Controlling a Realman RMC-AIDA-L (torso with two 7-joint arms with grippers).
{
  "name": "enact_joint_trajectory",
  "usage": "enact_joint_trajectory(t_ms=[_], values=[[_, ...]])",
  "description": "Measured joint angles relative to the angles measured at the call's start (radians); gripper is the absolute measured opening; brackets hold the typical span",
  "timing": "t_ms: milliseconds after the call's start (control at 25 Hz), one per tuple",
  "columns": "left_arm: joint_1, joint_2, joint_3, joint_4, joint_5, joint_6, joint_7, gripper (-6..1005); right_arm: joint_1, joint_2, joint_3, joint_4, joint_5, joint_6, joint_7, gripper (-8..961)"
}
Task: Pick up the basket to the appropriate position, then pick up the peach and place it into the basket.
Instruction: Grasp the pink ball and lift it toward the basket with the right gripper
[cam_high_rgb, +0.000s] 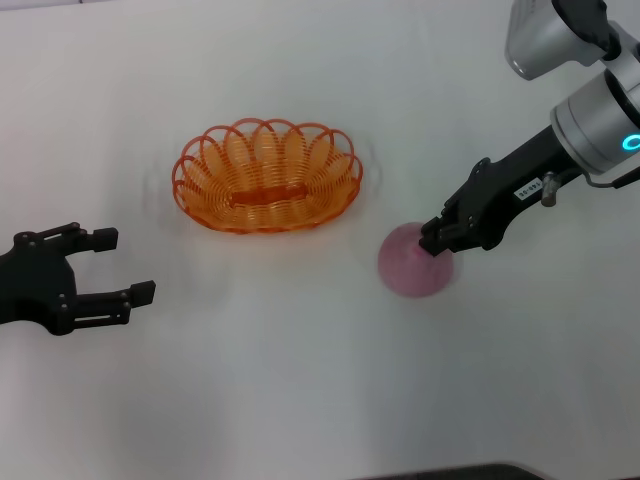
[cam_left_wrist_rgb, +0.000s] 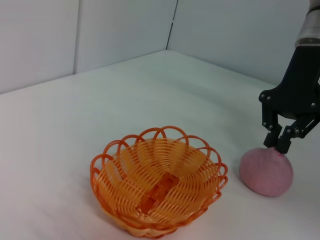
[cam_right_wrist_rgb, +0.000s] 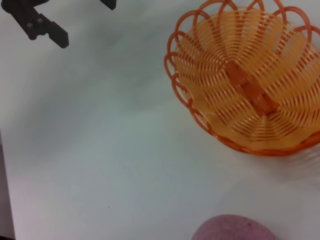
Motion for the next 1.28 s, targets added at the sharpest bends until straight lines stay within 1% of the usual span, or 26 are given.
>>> enact_joint_trajectory(t_ms=[200, 560, 760, 960, 1080, 1280], values=[[0.0, 0.0, 0.0, 0.002, 0.0, 0.004, 0.0, 880, -0.002, 0.0, -0.001, 0.003, 0.0, 0.001, -0.003, 163], [0.0, 0.0, 0.0, 0.002, -0.001, 0.009, 0.0, 879, 0.0, 0.0, 0.003, 0.026, 0.014, 0.003, -0.008, 88], [0.0, 0.0, 0.0, 0.002, -0.002, 0.011, 0.0, 880, -0.001, -0.001, 0.0, 0.025, 0.018, 0.003, -0.01, 17], [0.0, 0.0, 0.0, 0.002, -0.002, 0.011, -0.001, 880, -0.002, -0.002, 0.003, 0.02, 0.024, -0.004, -0.011, 18], [0.0, 0.0, 0.0, 0.003, -0.002, 0.011, -0.001, 879, -0.002, -0.013, 0.012, 0.016, 0.068, -0.027, -0.012, 18], [0.0, 0.0, 0.0, 0.003, -0.002, 0.011, -0.001, 879, -0.001, -0.052, 0.04, 0.009, 0.208, -0.072, -0.012, 19]])
